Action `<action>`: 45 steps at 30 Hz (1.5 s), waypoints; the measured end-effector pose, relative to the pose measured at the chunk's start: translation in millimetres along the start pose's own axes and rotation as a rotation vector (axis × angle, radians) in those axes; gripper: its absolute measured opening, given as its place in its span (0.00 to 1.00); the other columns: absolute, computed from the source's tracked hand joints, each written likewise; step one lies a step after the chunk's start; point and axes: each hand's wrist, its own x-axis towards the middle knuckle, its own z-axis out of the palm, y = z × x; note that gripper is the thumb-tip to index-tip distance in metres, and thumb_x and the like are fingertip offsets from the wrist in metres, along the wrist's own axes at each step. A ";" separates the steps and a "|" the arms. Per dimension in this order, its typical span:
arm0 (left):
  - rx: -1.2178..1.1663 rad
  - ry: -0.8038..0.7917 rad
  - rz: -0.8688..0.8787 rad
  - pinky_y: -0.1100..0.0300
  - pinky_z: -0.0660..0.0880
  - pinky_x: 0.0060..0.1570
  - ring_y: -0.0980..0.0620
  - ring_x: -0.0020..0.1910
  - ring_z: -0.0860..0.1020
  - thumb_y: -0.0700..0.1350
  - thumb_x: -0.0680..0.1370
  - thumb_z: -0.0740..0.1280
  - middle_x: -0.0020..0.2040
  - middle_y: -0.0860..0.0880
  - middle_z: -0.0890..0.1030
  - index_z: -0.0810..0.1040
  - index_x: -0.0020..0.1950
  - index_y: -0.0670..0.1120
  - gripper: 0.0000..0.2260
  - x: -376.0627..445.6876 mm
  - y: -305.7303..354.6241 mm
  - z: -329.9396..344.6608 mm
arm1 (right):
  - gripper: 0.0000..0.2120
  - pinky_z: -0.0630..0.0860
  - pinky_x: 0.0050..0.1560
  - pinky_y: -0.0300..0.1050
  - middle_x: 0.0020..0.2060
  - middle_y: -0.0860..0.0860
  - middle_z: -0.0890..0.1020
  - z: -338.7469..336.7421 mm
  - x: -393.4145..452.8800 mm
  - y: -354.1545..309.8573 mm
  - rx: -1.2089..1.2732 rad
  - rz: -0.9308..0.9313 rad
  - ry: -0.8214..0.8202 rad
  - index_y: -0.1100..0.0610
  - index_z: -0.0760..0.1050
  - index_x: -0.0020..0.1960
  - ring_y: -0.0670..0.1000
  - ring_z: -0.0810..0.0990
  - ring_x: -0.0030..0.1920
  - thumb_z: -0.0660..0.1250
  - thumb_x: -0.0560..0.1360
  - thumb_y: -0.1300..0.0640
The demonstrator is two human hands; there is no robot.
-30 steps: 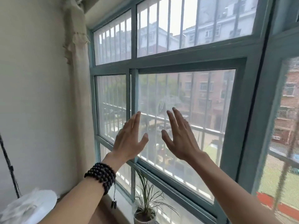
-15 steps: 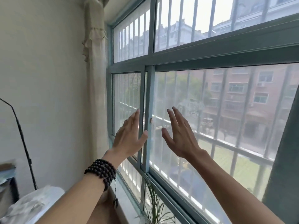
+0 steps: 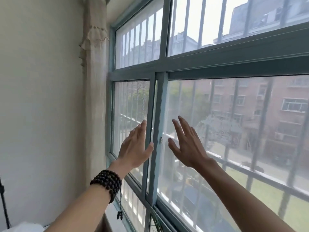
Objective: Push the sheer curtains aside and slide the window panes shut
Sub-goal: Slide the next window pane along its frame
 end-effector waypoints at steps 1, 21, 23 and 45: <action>0.009 -0.007 0.005 0.50 0.55 0.75 0.50 0.81 0.52 0.61 0.81 0.54 0.83 0.51 0.46 0.33 0.80 0.55 0.37 12.1 -10.9 3.7 | 0.35 0.54 0.79 0.60 0.83 0.52 0.48 8.9 12.9 2.9 -0.017 0.004 -0.001 0.50 0.46 0.82 0.56 0.49 0.82 0.48 0.81 0.36; 0.010 -0.191 0.000 0.41 0.57 0.76 0.46 0.81 0.50 0.64 0.80 0.53 0.83 0.48 0.45 0.30 0.79 0.52 0.40 164.0 -114.4 157.2 | 0.34 0.50 0.79 0.64 0.82 0.57 0.48 129.1 161.4 122.7 -0.390 -0.037 -0.150 0.54 0.51 0.82 0.59 0.48 0.82 0.55 0.82 0.40; 0.006 -0.184 0.001 0.42 0.59 0.76 0.46 0.81 0.51 0.64 0.79 0.53 0.83 0.47 0.46 0.31 0.79 0.52 0.40 175.6 -117.5 171.7 | 0.34 0.51 0.78 0.66 0.82 0.58 0.49 137.5 174.9 134.7 -0.416 -0.063 -0.170 0.54 0.53 0.82 0.60 0.49 0.82 0.56 0.81 0.40; 0.045 -0.153 0.178 0.40 0.58 0.74 0.42 0.80 0.51 0.64 0.80 0.52 0.83 0.44 0.46 0.36 0.80 0.45 0.39 264.3 -193.2 229.6 | 0.37 0.32 0.75 0.68 0.82 0.55 0.44 200.1 294.5 148.6 -0.901 -0.236 -0.358 0.52 0.52 0.82 0.58 0.36 0.81 0.53 0.80 0.35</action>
